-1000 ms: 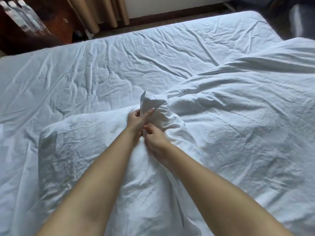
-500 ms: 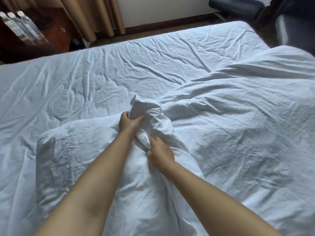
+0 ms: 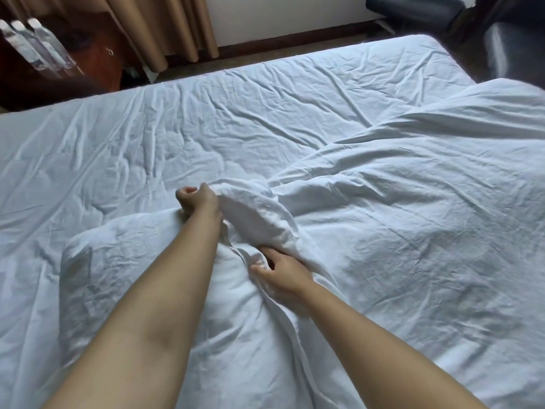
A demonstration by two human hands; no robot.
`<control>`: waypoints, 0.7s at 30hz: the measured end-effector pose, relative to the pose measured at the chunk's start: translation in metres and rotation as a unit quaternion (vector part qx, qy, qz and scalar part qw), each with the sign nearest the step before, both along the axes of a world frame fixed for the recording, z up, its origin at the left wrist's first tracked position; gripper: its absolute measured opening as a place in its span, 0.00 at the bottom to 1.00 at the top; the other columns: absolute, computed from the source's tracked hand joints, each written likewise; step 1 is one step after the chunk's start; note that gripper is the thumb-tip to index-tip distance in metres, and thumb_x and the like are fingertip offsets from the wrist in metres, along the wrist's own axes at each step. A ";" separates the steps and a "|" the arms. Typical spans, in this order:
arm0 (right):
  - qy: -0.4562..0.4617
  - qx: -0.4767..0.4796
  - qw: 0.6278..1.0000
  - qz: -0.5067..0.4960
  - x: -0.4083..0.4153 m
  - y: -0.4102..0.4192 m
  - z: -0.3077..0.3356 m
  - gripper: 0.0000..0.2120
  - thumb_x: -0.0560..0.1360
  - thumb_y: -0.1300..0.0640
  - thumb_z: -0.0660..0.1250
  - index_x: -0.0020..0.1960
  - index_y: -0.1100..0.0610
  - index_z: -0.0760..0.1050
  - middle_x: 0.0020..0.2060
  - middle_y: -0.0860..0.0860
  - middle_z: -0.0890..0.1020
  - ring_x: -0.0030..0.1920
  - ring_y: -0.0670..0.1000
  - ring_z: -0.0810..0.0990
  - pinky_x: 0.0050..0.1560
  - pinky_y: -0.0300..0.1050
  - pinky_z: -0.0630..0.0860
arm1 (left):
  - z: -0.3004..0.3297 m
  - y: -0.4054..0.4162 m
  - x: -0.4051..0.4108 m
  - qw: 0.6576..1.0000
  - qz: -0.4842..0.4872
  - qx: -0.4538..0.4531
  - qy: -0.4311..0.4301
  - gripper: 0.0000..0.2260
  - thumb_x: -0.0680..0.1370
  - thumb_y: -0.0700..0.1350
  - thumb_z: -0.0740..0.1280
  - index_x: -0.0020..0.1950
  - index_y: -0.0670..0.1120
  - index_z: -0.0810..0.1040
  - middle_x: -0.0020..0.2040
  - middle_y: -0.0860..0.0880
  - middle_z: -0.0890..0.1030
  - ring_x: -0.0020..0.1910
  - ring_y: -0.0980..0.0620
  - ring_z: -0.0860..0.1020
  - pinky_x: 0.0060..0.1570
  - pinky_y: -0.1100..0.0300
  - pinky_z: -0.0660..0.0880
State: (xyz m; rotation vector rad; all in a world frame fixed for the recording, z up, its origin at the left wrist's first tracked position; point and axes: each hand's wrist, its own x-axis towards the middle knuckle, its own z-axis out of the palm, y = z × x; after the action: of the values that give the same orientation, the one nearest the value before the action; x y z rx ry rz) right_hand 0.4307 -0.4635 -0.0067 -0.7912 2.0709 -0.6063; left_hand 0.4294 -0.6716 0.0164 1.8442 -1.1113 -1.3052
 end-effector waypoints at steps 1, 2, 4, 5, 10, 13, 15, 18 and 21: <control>-0.001 0.002 1.000 -0.001 0.003 0.000 -0.004 0.27 0.75 0.39 0.61 0.72 0.42 0.64 0.67 0.44 0.74 0.67 0.49 0.71 0.63 0.45 0.68 | -0.006 0.004 0.005 0.999 -0.035 -0.005 -0.023 0.09 0.75 0.42 0.65 0.55 0.49 0.71 0.54 0.47 0.75 0.47 0.46 0.74 0.50 0.63 0.71; -0.002 0.000 1.000 -0.004 0.005 -0.001 -0.007 0.28 0.74 0.39 0.61 0.72 0.43 0.63 0.68 0.44 0.72 0.68 0.50 0.70 0.65 0.46 0.68 | -0.011 0.008 0.009 0.996 -0.080 -0.008 -0.034 0.12 0.75 0.42 0.65 0.58 0.50 0.71 0.56 0.46 0.75 0.51 0.45 0.76 0.54 0.61 0.73; 0.000 -0.016 1.000 -0.016 0.006 -0.003 -0.012 0.29 0.73 0.38 0.62 0.71 0.43 0.63 0.67 0.46 0.73 0.67 0.50 0.71 0.65 0.47 0.69 | -0.018 0.010 0.012 0.984 -0.170 -0.023 -0.046 0.15 0.76 0.43 0.65 0.62 0.49 0.73 0.58 0.45 0.78 0.54 0.44 0.78 0.57 0.56 0.75; 0.003 -0.020 1.000 -0.021 0.006 -0.003 -0.014 0.29 0.73 0.38 0.62 0.72 0.43 0.63 0.67 0.47 0.73 0.67 0.51 0.70 0.65 0.48 0.68 | -0.018 0.011 0.014 0.977 -0.201 -0.031 -0.059 0.13 0.76 0.44 0.65 0.61 0.47 0.75 0.57 0.45 0.79 0.54 0.44 0.78 0.57 0.54 0.76; 0.033 0.010 0.999 0.011 0.022 0.013 -0.010 0.31 0.74 0.37 0.62 0.74 0.43 0.58 0.63 0.53 0.67 0.68 0.55 0.63 0.69 0.50 0.62 | -0.009 0.032 0.026 0.952 -0.270 -0.078 -0.120 0.16 0.78 0.48 0.65 0.63 0.41 0.77 0.64 0.43 0.77 0.60 0.45 0.76 0.62 0.58 0.71; 0.077 -0.005 0.997 0.033 0.036 0.033 -0.002 0.31 0.76 0.39 0.60 0.76 0.45 0.54 0.70 0.52 0.61 0.72 0.54 0.58 0.72 0.50 0.55 | 0.001 0.057 0.040 0.902 -0.351 -0.170 -0.185 0.20 0.79 0.47 0.64 0.70 0.45 0.71 0.75 0.44 0.61 0.68 0.45 0.69 0.66 0.58 0.65; 0.085 0.011 0.994 0.068 0.050 0.051 0.001 0.34 0.77 0.39 0.57 0.78 0.46 0.47 0.77 0.51 0.50 0.77 0.52 0.48 0.75 0.50 0.45 | 0.003 0.079 0.058 0.784 -0.457 -0.275 -0.317 0.23 0.78 0.44 0.63 0.73 0.52 0.66 0.78 0.47 0.53 0.74 0.44 0.59 0.70 0.52 0.59; 0.078 0.060 0.989 0.115 0.079 0.084 0.001 0.38 0.78 0.38 0.55 0.78 0.48 0.38 0.77 0.50 0.37 0.77 0.50 0.37 0.75 0.48 0.37 | -0.004 0.114 0.092 0.576 -0.625 -0.320 -0.418 0.21 0.81 0.47 0.57 0.74 0.56 0.62 0.79 0.48 0.49 0.78 0.46 0.46 0.74 0.44 0.46; 0.069 0.099 0.982 0.146 0.103 0.115 0.001 0.40 0.78 0.38 0.57 0.78 0.51 0.37 0.77 0.53 0.37 0.77 0.52 0.36 0.74 0.48 0.37 | -0.011 0.149 0.128 0.532 -0.691 -0.244 -0.424 0.19 0.82 0.50 0.53 0.74 0.54 0.63 0.78 0.48 0.54 0.78 0.48 0.49 0.74 0.45 0.46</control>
State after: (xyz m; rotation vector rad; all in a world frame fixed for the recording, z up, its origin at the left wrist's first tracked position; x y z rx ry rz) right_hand 0.5333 -0.3482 -0.0057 -1.0176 2.0467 -0.1843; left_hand 0.5577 -0.5223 0.0054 0.7688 -3.4187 -0.2757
